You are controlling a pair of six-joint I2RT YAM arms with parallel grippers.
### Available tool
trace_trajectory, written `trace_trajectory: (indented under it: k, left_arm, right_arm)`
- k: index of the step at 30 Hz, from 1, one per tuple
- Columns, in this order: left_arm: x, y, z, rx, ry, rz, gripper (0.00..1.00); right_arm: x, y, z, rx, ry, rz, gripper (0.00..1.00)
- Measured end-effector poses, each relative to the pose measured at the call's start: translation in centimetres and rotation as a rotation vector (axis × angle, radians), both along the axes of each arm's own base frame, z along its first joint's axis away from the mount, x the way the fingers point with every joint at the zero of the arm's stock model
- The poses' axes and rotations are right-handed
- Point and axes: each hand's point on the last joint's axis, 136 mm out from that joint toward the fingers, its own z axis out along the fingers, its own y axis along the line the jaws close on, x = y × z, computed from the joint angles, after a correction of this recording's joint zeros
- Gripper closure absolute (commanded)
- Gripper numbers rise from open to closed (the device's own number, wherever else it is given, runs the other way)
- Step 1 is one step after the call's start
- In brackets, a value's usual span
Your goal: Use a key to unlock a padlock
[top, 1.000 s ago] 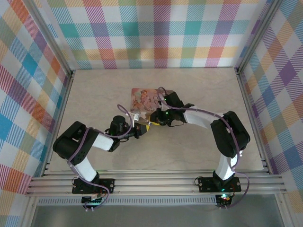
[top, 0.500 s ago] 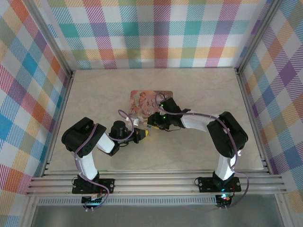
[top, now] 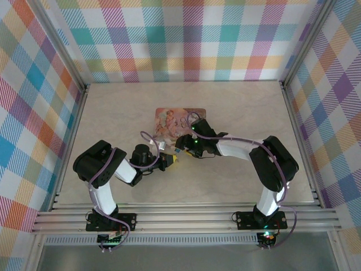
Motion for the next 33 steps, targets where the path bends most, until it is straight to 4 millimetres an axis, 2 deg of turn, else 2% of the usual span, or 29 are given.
trace_trajectory:
  k: [27,33]
  left_arm:
    - [-0.1,-0.3,0.1,-0.032,0.060,0.004,1.00]
    - [-0.2,-0.4,0.4,-0.043,0.085,0.005,1.00]
  right_arm:
    - [1.5,1.8,-0.5,0.020,-0.072,-0.091,0.44]
    - [1.5,1.8,-0.5,0.021,-0.078,-0.094,0.51]
